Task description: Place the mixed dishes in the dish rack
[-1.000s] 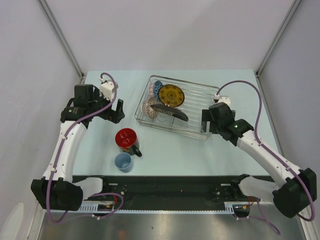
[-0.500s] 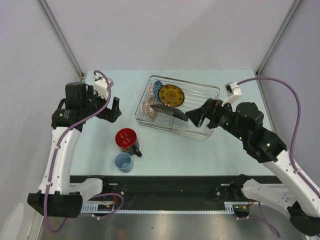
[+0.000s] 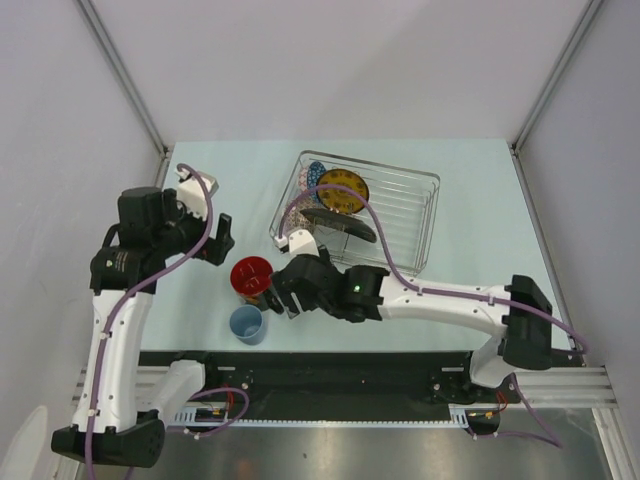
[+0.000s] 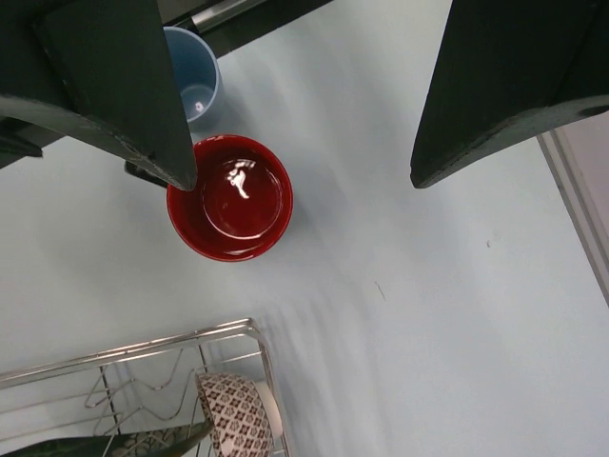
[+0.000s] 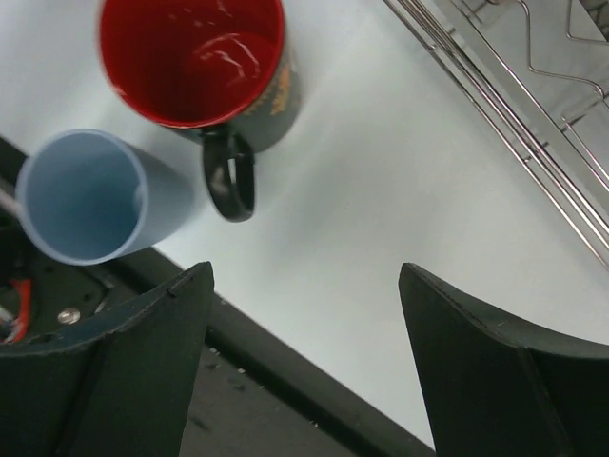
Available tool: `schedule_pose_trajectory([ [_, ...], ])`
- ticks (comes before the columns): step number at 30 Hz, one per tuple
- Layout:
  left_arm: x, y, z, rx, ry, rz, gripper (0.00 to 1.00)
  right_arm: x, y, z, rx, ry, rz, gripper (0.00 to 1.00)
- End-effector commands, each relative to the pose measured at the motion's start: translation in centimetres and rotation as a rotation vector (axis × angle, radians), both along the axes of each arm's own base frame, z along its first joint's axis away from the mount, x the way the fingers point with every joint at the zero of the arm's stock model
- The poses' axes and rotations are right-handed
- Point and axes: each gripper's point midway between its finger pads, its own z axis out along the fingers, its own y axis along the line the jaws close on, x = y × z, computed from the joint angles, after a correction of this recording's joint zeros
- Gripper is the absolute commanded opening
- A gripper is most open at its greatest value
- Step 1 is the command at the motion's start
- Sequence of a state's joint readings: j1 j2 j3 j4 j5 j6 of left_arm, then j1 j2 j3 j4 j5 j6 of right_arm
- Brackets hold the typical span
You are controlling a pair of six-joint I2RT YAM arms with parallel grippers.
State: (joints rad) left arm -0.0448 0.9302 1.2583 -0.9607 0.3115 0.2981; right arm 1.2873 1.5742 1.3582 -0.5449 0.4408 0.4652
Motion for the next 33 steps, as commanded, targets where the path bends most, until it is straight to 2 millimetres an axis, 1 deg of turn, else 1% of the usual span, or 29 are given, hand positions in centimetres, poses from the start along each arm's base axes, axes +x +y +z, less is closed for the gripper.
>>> schedule_pose_trajectory([
  [1, -0.4, 0.7, -1.4, 0.029, 0.026, 0.018, 1.00, 2.6, 1.4, 2.8, 0.048, -0.098, -0.067, 0.83],
  [2, -0.3, 0.7, -1.5, 0.027, 0.026, 0.018, 1.00, 2.9, 1.9, 2.1, 0.030, -0.098, -0.065, 0.82],
  [3, -0.3, 0.6, -1.8, 0.025, 0.033, 0.017, 1.00, 3.2, 2.5, 2.6, 0.038, -0.105, -0.061, 0.83],
  [7, -0.3, 0.4, -2.4, 0.014, 0.045, 0.013, 1.00, 3.6, 4.9, 2.3, 0.020, -0.111, -0.022, 0.82],
  [8, -0.3, 0.4, -2.5, 0.011, 0.043, 0.015, 1.00, 3.9, 5.3, 2.0, 0.010, -0.113, -0.022, 0.82],
  [9, -0.4, 0.4, -2.6, 0.010, 0.045, 0.016, 1.00, 4.1, 5.7, 1.0, -0.014, -0.108, -0.019, 0.82],
  [10, -0.4, 0.4, -2.7, 0.008, 0.047, 0.015, 1.00, 4.5, 6.4, 1.6, -0.002, -0.114, -0.020, 0.82],
  [12, -0.5, 0.4, -2.7, 0.008, 0.039, 0.015, 1.00, 5.1, 6.8, 1.0, -0.014, -0.109, -0.026, 0.81],
  [13, -0.5, 0.4, -2.6, 0.008, 0.038, 0.015, 1.00, 5.7, 7.2, 0.1, -0.027, -0.098, -0.031, 0.80],
  [14, -0.5, 0.4, -2.6, 0.009, 0.036, 0.018, 1.00, 6.1, 7.2, -0.2, -0.033, -0.092, -0.035, 0.79],
  [16, -0.6, 0.4, -2.6, 0.014, 0.031, 0.014, 1.00, 6.8, 7.3, -1.8, -0.052, -0.065, -0.040, 0.77],
  [18, -0.7, 0.5, -2.5, 0.019, 0.025, 0.016, 1.00, 7.2, 7.5, -2.5, -0.055, -0.045, -0.039, 0.77],
  [19, -0.6, 0.6, -2.6, 0.021, 0.028, 0.017, 1.00, 7.9, 7.3, -3.0, -0.064, -0.041, -0.050, 0.76],
  [21, -0.6, 0.5, -2.6, 0.020, 0.025, 0.015, 1.00, 8.3, 7.5, -3.3, -0.059, -0.031, -0.050, 0.75],
  [22, -0.6, 0.5, -2.7, 0.020, 0.026, 0.015, 1.00, 8.6, 7.5, -3.8, -0.063, -0.022, -0.053, 0.74],
  [23, -0.6, 0.5, -2.7, 0.017, 0.027, 0.014, 1.00, 9.1, 7.6, -3.5, -0.053, -0.024, -0.057, 0.74],
  [26, -0.5, 0.4, -2.5, 0.010, 0.022, 0.012, 1.00, 9.6, 8.0, -4.1, -0.052, -0.013, -0.056, 0.73],
  [31, -0.5, 0.3, -2.6, 0.009, 0.025, 0.010, 1.00, 9.6, 9.2, -5.1, -0.048, 0.015, -0.030, 0.69],
  [32, -0.5, 0.4, -2.6, 0.010, 0.024, 0.012, 1.00, 9.6, 9.4, -5.8, -0.055, 0.026, -0.025, 0.68],
  [33, -0.5, 0.4, -2.5, 0.011, 0.023, 0.011, 1.00, 9.6, 9.7, -6.0, -0.054, 0.032, -0.022, 0.67],
])
